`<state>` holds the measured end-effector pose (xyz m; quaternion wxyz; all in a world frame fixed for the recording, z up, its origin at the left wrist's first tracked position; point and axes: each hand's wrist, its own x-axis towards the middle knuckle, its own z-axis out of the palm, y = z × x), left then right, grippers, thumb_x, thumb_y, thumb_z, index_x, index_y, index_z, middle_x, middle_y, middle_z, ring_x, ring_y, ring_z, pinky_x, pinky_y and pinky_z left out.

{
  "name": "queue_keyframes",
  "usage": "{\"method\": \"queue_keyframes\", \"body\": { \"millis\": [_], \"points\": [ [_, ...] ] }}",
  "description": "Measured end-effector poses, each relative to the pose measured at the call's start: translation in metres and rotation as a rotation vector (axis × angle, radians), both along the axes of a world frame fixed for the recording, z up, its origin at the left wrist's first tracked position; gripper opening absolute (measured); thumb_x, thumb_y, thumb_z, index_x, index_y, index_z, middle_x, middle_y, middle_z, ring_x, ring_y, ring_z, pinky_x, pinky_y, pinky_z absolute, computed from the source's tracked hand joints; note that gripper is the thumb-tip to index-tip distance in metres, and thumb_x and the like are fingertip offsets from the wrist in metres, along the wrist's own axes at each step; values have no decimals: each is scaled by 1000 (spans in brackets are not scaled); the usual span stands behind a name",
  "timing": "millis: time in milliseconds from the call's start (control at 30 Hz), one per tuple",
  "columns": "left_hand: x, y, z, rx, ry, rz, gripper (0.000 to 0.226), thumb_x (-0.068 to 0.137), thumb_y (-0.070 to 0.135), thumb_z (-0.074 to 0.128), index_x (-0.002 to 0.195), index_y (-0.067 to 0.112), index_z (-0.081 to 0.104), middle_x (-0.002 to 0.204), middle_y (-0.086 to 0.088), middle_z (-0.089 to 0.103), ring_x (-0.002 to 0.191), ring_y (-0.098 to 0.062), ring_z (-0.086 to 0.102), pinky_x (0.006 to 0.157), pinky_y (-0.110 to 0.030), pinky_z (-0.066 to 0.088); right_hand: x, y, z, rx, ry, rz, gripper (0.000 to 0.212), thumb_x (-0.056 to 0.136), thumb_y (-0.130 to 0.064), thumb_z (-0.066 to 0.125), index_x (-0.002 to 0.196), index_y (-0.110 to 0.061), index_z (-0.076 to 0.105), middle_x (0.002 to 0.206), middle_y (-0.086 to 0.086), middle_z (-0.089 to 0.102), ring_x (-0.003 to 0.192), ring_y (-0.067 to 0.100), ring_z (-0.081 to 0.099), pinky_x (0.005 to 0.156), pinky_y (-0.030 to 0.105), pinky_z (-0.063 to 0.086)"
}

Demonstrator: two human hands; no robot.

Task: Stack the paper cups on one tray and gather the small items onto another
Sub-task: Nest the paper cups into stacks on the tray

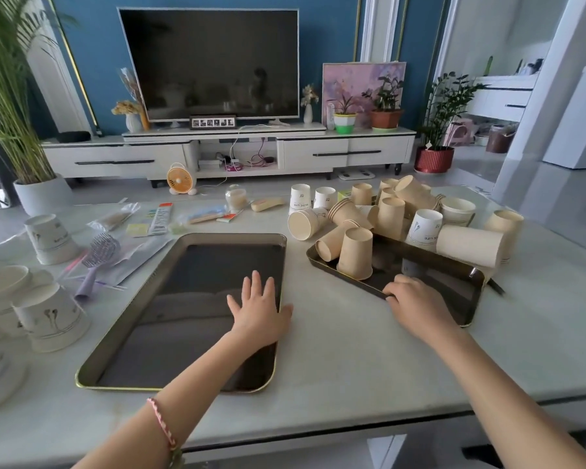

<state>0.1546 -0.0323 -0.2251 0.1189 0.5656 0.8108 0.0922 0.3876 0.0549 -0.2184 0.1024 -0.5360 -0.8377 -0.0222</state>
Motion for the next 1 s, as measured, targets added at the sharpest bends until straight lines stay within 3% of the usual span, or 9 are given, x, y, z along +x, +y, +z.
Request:
{"method": "queue_keyframes", "body": {
  "millis": [100,233,333,567,733,933,1000],
  "points": [
    [4,1,-8,-5,-112,69,54,99,40,22,148,18,16,158,-10,-4,145,-28,-11,112,-54,-12,-24,-12,1,-28,-10,102,22,95,-14,41,96,-7,61,90,3,46,95,28,58,67,35,41],
    [9,2,-14,36,-129,123,51,99,36,17,147,20,21,158,-9,-2,145,-27,-10,112,-54,-13,-64,-28,-3,-77,37,187,19,95,-10,40,90,-6,58,86,1,37,88,31,58,64,36,37],
    [10,1,-15,52,-146,171,50,99,36,17,147,20,22,158,-8,-1,146,-26,-10,112,-53,-13,-87,-34,-6,-112,88,201,17,95,-8,41,94,-6,58,92,4,44,89,29,58,66,35,41],
    [10,-3,-9,95,-264,245,49,98,31,11,144,27,27,158,-9,3,146,-24,-7,113,-50,-13,-130,-45,-7,-181,222,191,29,98,-24,39,107,-5,59,112,11,54,101,28,58,83,39,48],
    [15,-2,-5,146,-321,307,45,99,34,15,136,24,39,158,-8,9,146,-24,-4,114,-47,-12,-148,-47,-6,-282,320,196,29,96,-21,39,96,-3,63,107,12,56,98,30,58,84,39,47],
    [21,-2,-1,175,-391,363,50,98,34,12,140,25,38,158,-5,8,146,-20,-5,114,-45,-16,-151,-33,-9,-375,456,206,25,89,-13,43,78,1,62,95,15,63,89,32,60,81,41,49],
    [22,-1,-1,193,-412,375,51,98,33,11,139,25,41,158,-5,9,146,-19,-4,114,-45,-16,-149,-29,-7,-394,459,240,25,88,-10,45,83,5,63,91,19,66,88,34,62,79,41,49]
  ]
}}
